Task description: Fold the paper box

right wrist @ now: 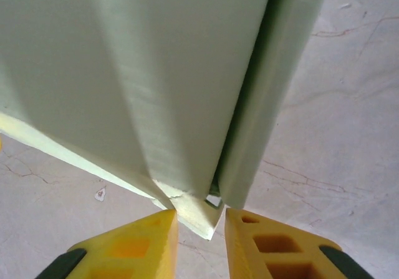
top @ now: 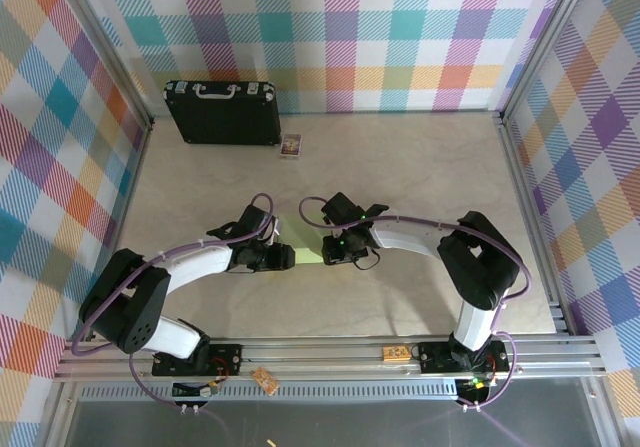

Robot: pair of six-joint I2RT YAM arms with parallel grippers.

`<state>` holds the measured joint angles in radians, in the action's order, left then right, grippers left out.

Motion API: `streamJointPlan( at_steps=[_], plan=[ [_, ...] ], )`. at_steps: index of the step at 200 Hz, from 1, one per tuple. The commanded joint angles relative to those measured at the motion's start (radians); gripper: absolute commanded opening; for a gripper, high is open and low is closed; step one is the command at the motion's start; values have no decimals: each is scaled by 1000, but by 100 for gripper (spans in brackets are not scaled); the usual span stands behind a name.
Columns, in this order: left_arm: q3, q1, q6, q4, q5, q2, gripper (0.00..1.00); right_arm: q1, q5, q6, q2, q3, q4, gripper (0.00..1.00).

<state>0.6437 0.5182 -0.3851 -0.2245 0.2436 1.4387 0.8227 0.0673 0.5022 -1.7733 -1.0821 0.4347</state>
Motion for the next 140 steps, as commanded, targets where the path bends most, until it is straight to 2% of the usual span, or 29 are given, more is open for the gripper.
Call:
streamJointPlan(
  at_steps=[1,50,108,140],
  plan=[
    [2,11,19,3,-16,10,51,-5,-12,-43,15,13,-19,29],
    [23,9,28,-15,-36,0,51,-15,-18,-61,66,14,5,34],
    [27,9,33,-18,-41,4,51,-37,-19,-99,118,3,47,48],
    [25,9,35,-24,-46,-9,51,-45,-31,-151,123,-54,87,50]
  ],
)
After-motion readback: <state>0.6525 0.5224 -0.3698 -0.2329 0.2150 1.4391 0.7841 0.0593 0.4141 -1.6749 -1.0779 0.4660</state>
